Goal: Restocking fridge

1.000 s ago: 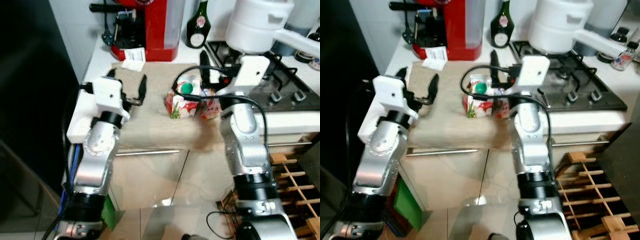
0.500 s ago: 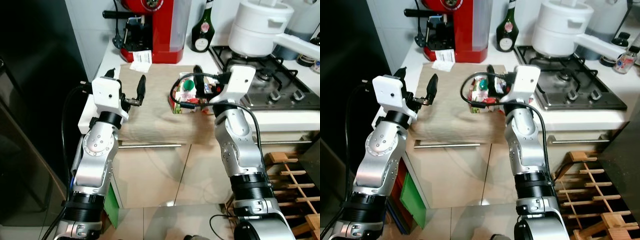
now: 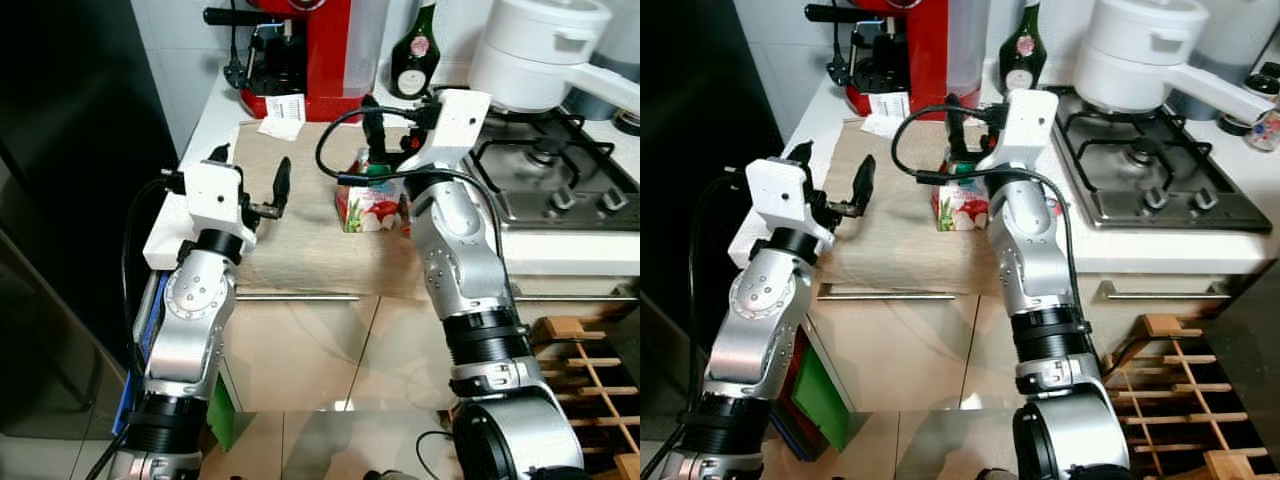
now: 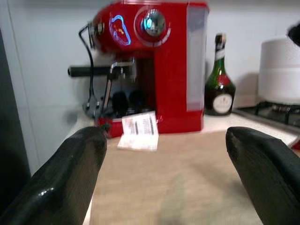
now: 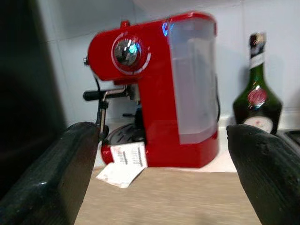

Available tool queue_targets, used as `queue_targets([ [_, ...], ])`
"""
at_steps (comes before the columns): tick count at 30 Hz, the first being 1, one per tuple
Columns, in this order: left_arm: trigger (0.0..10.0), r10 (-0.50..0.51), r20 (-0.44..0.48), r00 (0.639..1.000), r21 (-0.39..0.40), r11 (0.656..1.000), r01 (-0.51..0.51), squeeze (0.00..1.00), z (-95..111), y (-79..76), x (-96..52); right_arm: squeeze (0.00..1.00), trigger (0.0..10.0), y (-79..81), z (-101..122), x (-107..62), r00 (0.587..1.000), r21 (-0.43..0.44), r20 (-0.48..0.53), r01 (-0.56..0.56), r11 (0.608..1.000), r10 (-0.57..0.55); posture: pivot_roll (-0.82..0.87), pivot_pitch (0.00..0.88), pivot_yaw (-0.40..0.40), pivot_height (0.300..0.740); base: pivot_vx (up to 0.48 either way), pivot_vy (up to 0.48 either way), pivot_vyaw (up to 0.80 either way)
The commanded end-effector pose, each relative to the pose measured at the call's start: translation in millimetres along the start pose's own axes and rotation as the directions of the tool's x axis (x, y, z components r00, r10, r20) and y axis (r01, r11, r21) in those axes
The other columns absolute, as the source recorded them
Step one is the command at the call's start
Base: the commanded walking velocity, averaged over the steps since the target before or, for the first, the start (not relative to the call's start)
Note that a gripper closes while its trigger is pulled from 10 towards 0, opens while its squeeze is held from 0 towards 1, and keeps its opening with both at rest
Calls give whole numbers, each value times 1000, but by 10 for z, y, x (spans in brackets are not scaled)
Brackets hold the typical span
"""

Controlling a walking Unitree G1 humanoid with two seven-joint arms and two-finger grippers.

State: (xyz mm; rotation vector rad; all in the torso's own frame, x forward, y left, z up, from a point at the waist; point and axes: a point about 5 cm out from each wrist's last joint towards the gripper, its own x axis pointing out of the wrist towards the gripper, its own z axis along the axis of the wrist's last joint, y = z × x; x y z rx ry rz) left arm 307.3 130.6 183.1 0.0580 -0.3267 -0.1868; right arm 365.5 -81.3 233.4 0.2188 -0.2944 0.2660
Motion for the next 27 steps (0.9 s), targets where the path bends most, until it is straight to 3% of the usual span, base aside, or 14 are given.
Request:
queue_targets([
  [1, 10000, -1, 14, 1000, 7, 1000, 1, 0, 53, -14, -3, 0, 10000, 26, 2, 25, 1000, -1, -14, -5, 1000, 5, 21, 0, -6, 740, 0, 0, 0],
  [13, 10000, 5, 5, 1000, 6, 1000, -5, 0, 40, -15, -14, 0, 10000, 55, -24, 48, 993, -31, -112, 20, 999, -23, 17, 0, -15, 740, 0, 0, 0],
  [27, 10000, 3, -3, 1000, -5, 1000, -4, 0, 32, -22, -9, 0, 10000, 108, -120, 52, 973, 41, -228, 33, 999, -23, 17, 0, -19, 740, 0, 0, 0],
])
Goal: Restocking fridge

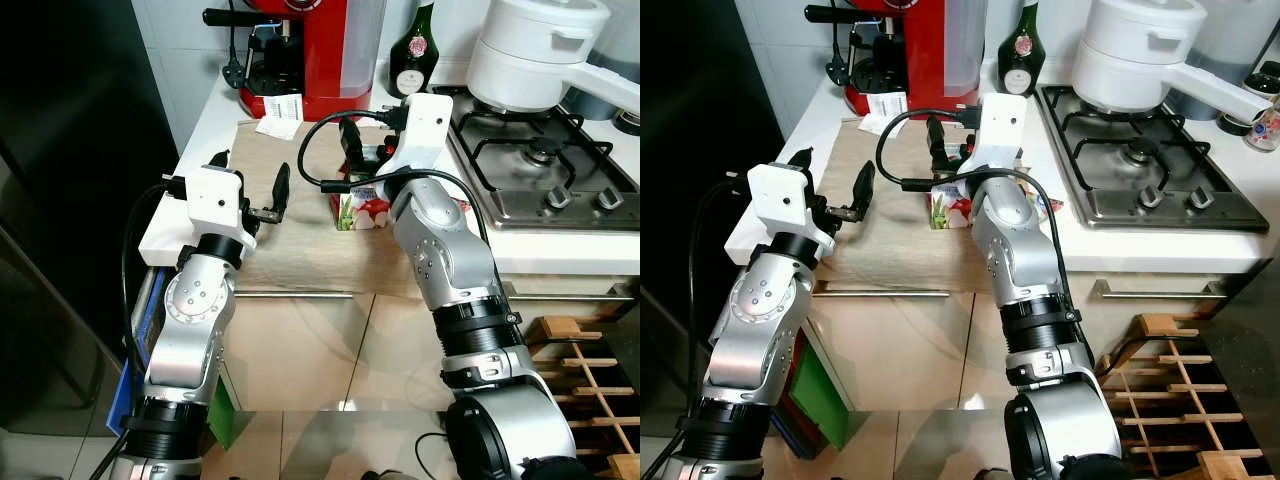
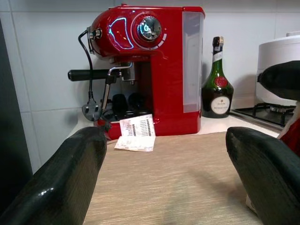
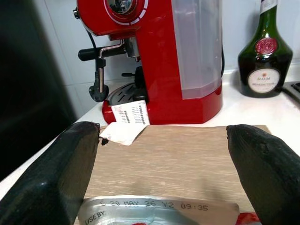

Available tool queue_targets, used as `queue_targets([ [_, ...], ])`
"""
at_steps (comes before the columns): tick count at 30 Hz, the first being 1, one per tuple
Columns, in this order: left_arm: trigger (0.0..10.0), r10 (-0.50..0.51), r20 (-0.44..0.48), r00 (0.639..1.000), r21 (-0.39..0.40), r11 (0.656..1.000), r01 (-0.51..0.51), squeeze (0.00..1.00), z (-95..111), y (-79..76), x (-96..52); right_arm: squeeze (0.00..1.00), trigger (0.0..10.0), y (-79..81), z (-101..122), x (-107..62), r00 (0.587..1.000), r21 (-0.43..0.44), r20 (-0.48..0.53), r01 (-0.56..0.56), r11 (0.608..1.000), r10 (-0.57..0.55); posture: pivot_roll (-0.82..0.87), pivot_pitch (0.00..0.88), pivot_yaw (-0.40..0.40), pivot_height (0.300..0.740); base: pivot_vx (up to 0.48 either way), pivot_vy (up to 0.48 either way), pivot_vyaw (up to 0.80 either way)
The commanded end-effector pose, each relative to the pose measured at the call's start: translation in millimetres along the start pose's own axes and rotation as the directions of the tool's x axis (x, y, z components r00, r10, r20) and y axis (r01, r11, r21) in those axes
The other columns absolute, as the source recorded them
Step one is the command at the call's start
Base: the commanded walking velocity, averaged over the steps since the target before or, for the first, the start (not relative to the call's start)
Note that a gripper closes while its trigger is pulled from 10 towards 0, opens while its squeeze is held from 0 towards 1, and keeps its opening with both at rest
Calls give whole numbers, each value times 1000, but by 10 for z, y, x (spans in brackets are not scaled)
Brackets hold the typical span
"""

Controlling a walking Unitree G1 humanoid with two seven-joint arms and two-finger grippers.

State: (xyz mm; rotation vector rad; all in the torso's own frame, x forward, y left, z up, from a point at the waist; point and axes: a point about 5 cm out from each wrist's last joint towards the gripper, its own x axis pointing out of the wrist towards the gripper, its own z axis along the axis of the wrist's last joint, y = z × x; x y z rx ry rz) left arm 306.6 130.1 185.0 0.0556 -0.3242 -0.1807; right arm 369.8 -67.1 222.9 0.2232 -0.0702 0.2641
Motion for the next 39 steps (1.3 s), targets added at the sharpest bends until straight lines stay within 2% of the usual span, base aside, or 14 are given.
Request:
queue_targets([
  [1, 10000, -3, -1, 1000, -3, 1000, 3, 0, 12, -18, -10, 0, 10000, 16, 23, 11, 1000, 21, -21, -6, 1000, 6, 17, 0, -20, 740, 0, 0, 0],
  [11, 10000, -14, -5, 1000, -15, 1000, 14, 0, 9, -33, -11, 0, 10000, 30, -7, 22, 997, 8, -78, -6, 1000, 7, 15, 0, -19, 740, 0, 0, 0],
  [14, 10000, -37, -9, 999, -32, 999, 37, 0, 4, -67, -20, 0, 10000, -13, -76, 23, 990, -80, -139, 11, 997, -22, 15, 0, -20, 740, 0, 0, 0],
  [16, 10000, -41, -11, 999, -34, 999, 40, 0, 2, -76, -18, 0, 10000, -29, -127, 20, 983, -167, -180, 2, 986, -32, 11, 0, -20, 740, 0, 0, 0],
  [20, 10000, -39, -11, 999, -33, 999, 38, 0, -1, -79, -10, 0, 10000, -42, -89, 18, 987, -239, -155, 1, 971, -40, 8, 0, -21, 740, 0, 0, 0],
  [24, 10000, -41, -11, 999, -34, 999, 40, 0, -5, -84, -5, 0, 10000, -36, -87, 16, 985, -215, -166, -3, 977, -34, 6, 0, -21, 740, 0, 0, 0],
  [27, 10000, -45, -10, 999, -34, 998, 44, 0, -4, -87, 2, 0, 10000, -28, -92, 7, 982, -156, -187, 2, 988, -31, 6, 0, -21, 740, 0, 0, 0],
  [33, 10000, -46, -10, 999, -28, 999, 45, 0, -8, -81, 8, 0, 10000, -5, 66, 2, 995, -133, -99, 7, 991, -21, 4, 0, -17, 740, 0, 0, 0],
  [39, 10000, -49, -8, 999, -26, 998, 49, 0, -6, -91, 15, 0, 10000, -21, -22, -9, 988, -117, -150, 11, 993, -28, 3, 0, -21, 740, 0, 0, 0],
])
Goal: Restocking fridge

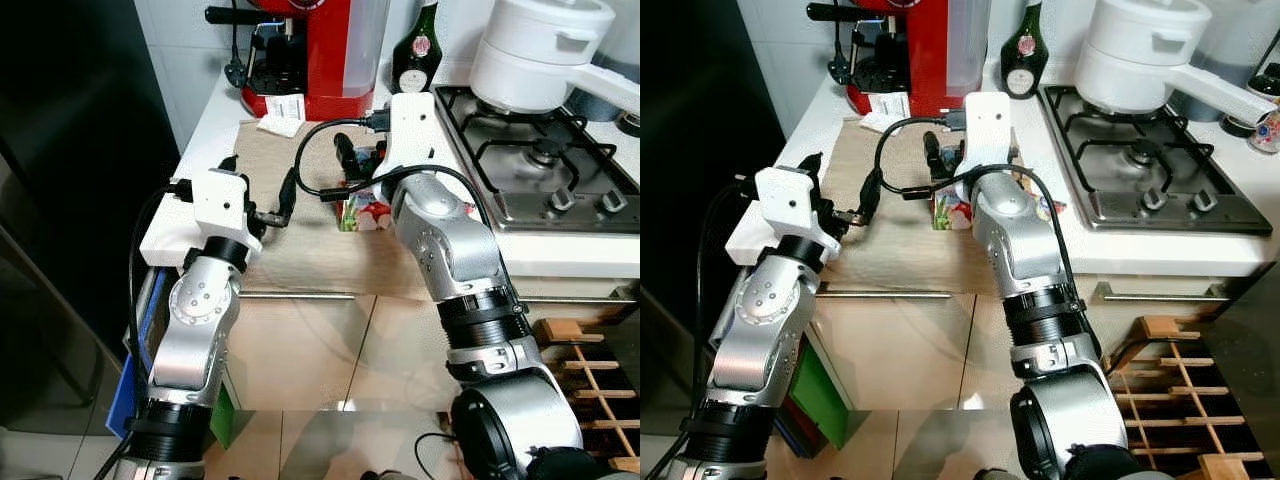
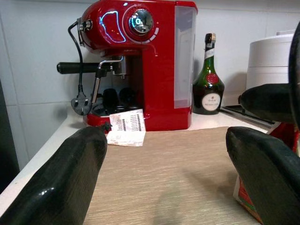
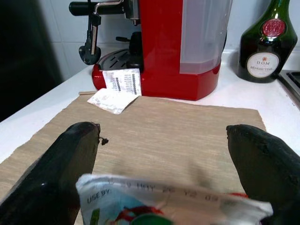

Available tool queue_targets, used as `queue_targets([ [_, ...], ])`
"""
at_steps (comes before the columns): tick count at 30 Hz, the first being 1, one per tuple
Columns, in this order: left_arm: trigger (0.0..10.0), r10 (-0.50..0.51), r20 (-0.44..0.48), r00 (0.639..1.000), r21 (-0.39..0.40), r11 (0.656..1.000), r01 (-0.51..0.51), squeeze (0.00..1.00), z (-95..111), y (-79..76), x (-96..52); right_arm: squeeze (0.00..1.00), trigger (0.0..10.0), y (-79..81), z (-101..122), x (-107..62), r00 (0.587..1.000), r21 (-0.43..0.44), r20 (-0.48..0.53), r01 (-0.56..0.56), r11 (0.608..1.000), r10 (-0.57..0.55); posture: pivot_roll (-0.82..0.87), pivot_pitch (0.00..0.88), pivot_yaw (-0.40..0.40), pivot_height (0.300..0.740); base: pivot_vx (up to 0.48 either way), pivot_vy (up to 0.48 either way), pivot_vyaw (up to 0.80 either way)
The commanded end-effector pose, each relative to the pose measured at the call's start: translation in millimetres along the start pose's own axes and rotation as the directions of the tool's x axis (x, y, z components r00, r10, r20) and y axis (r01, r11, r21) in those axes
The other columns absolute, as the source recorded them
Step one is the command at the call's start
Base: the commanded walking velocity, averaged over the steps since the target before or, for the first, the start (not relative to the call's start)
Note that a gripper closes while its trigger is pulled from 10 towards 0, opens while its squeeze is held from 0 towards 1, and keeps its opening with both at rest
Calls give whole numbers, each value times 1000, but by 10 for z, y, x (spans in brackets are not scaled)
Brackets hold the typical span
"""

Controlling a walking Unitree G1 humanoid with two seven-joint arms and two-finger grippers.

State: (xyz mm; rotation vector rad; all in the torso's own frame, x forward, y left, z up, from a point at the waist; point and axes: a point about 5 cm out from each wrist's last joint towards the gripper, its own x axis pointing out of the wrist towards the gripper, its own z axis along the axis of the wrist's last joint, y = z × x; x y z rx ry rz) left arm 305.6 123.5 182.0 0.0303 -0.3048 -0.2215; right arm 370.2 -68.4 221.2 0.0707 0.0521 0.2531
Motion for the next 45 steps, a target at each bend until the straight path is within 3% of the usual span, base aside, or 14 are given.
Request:
queue_targets([
  [1, 10000, -13, 7, 1000, 7, 1000, 13, 0, 16, -24, 22, 0, 10000, -2, -19, -6, 1000, 21, -18, -3, 1000, 3, 3, 0, -21, 740, 0, 0, 0],
  [12, 10000, -13, 4, 1000, 10, 1000, 13, 0, 11, -30, 22, 0, 10000, 8, -73, -4, 999, 39, -50, -9, 999, 11, 6, 0, -23, 740, 0, 0, 0],
  [13, 10000, -13, 4, 1000, 10, 1000, 13, 0, 12, -31, 22, 0, 6549, 6, -74, -4, 999, 39, -51, -8, 999, 10, 5, 0, -23, 740, 0, 0, 0],
  [14, 10000, -13, 4, 1000, 10, 1000, 13, 0, 12, -33, 21, 0, 0, 2, -75, -5, 999, 38, -50, -6, 999, 8, 5, 0, -23, 740, 0, 0, 0],
  [30, 10000, -10, 4, 1000, 6, 1000, 10, 0, 7, -45, 29, 0, 0, -59, -146, -25, 999, 25, -45, 7, 1000, -6, -7, 0, -21, 740, 0, 0, 0],
  [39, 10000, -8, 2, 1000, 12, 1000, 8, 0, 5, -38, 40, 0, 0, -71, -132, -32, 1000, 2, -5, 9, 1000, -9, -6, 0, -20, 740, 0, 0, 0],
  [44, 10000, -7, 2, 1000, 13, 1000, 7, 0, -1, -36, 49, 0, 0, -58, -21, -38, 997, -16, 79, -5, 1000, 6, -10, 0, -20, 740, 0, 0, 0],
  [45, 10000, -8, 2, 1000, 13, 1000, 8, 0, -2, -37, 51, 0, 2549, -56, 0, -38, 995, -20, 94, -9, 1000, 11, -11, 0, -19, 740, 0, 0, 0],
])
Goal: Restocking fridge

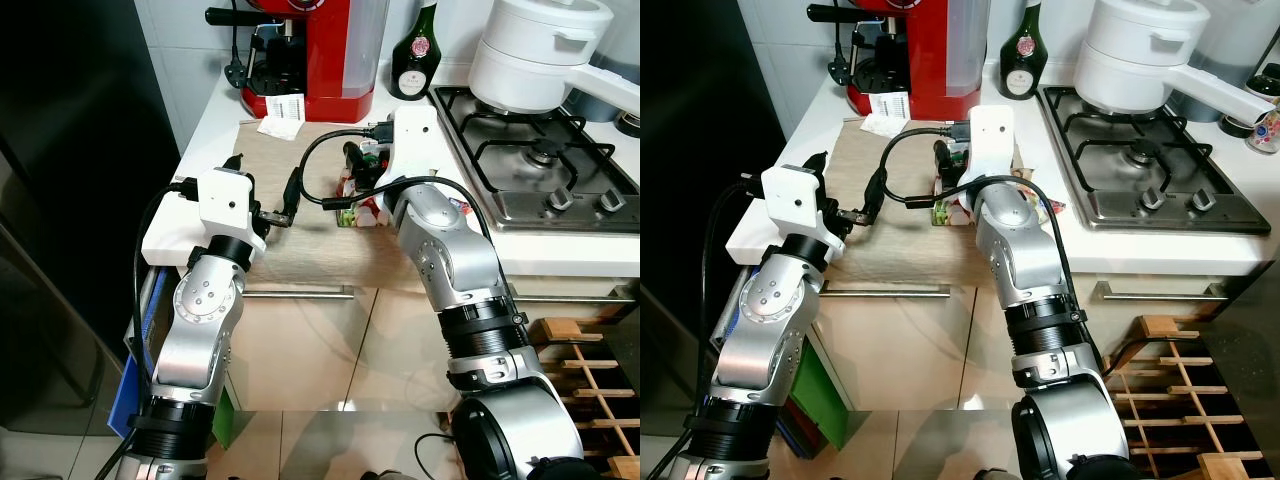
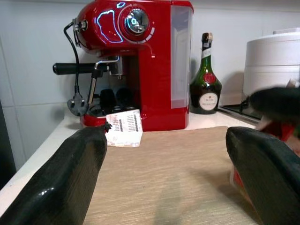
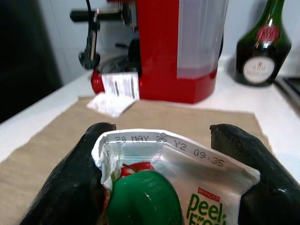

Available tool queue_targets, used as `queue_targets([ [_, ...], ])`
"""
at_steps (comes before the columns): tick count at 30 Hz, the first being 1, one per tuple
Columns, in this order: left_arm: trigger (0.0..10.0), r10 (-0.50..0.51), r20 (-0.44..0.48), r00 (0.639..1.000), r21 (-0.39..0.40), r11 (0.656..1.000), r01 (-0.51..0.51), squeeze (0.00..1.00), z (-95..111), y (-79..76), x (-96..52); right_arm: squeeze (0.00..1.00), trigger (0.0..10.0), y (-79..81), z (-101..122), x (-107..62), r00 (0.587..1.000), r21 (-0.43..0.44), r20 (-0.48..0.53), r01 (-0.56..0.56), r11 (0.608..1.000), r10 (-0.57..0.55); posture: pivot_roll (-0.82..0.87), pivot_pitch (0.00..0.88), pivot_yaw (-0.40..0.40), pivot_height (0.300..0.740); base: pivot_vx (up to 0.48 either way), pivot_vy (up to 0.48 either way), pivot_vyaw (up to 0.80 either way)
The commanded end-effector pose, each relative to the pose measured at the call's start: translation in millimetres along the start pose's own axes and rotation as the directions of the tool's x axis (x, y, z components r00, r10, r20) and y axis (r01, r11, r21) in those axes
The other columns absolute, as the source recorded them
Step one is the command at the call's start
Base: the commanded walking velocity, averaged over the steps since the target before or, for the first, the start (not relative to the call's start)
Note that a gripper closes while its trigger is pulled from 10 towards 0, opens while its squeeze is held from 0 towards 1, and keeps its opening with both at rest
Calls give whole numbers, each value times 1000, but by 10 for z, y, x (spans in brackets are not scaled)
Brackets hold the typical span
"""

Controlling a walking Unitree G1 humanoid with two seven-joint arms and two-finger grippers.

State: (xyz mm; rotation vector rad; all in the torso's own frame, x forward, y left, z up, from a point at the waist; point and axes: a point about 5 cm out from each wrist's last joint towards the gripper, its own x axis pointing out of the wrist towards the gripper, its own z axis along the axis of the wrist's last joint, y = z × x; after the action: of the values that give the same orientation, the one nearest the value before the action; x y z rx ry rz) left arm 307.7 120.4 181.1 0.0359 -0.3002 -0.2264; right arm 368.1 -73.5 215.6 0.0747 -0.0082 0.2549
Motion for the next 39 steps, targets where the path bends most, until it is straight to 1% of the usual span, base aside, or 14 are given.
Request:
queue_targets([
  [1, 10000, -2, 7, 1000, 9, 1000, 2, 0, 12, -11, 33, 0, 4627, -9, 77, -3, 999, -23, 52, -8, 1000, 9, -14, 0, -18, 740, 0, 0, 0],
  [2, 10000, -3, 7, 1000, 10, 1000, 3, 0, 12, -14, 39, 0, 10000, -14, 105, -2, 997, -36, 73, -8, 999, 10, -14, 0, -18, 740, 0, 0, 0],
  [8, 10000, -8, 18, 1000, 23, 1000, 8, 0, 23, -32, 96, 0, 10000, -140, 573, -83, 932, -112, 362, 56, 992, -11, -26, 0, -6, 740, 0, 0, 0],
  [10, 10000, -9, 20, 1000, 25, 1000, 8, 0, 26, -30, 102, 0, 10000, -164, 637, -104, 916, -118, 400, 70, 991, -17, -27, 0, -4, 740, 0, 0, 0],
  [14, 10000, 10, 34, 999, 36, 999, -12, 0, 50, -5, 128, 0, 10000, -242, 897, -233, 829, -113, 558, 115, 987, -33, -29, 0, 3, 740, 0, 0, 0],
  [16, 10000, 61, 54, 997, 43, 997, -64, 0, 81, 48, 139, 0, 10000, -222, 972, -317, 787, -65, 617, 67, 996, -13, -30, 0, 5, 740, 0, 0, 0],
  [18, 10000, 81, 58, 995, 47, 995, -84, 0, 89, 68, 143, 0, 10000, -212, 991, -346, 772, -48, 636, 43, 998, -3, -30, 0, 5, 740, 0, 0, 0],
  [19, 10000, 110, 66, 992, 48, 992, -113, 0, 114, 119, 158, 0, 10000, -256, 984, -456, 747, -78, 665, 90, 993, -15, -29, 0, 5, 740, 0, 0, 0],
  [22, 10000, 117, 73, 990, 49, 991, -121, 0, 130, 140, 163, 0, 10000, -316, 951, -526, 731, -115, 681, 163, 980, -41, -31, 0, 6, 740, 0, 0, 0],
  [24, 10000, 108, 81, 991, 72, 991, -114, 0, 144, 125, 164, 0, 10000, -392, 870, -555, 732, -161, 677, 246, 956, -74, -35, 0, 7, 740, 0, 0, 0],
  [26, 10000, 91, 87, 992, 85, 991, -99, 0, 154, 74, 167, 0, 10000, -498, 692, -601, 741, -272, 666, 353, 895, -90, -37, 0, 12, 740, 0, 0, 0],
  [29, 10000, 81, 98, 992, 78, 993, -89, 0, 178, 41, 171, 0, 10000, -615, 560, -679, 735, -289, 660, 440, 850, -156, -38, 0, 16, 740, 0, 0, 0],
  [32, 10000, 76, 113, 991, 80, 993, -85, 0, 210, 37, 175, 0, 10000, -642, 523, -737, 724, -287, 665, 474, 832, -183, -42, 0, 21, 740, 0, 0, 0],
  [39, 10000, 67, 137, 988, 90, 993, -80, 0, 263, 9, 206, 0, 10000, -586, 527, -755, 699, -291, 694, 493, 820, -174, -47, 0, 25, 740, 0, 0, 0],
])
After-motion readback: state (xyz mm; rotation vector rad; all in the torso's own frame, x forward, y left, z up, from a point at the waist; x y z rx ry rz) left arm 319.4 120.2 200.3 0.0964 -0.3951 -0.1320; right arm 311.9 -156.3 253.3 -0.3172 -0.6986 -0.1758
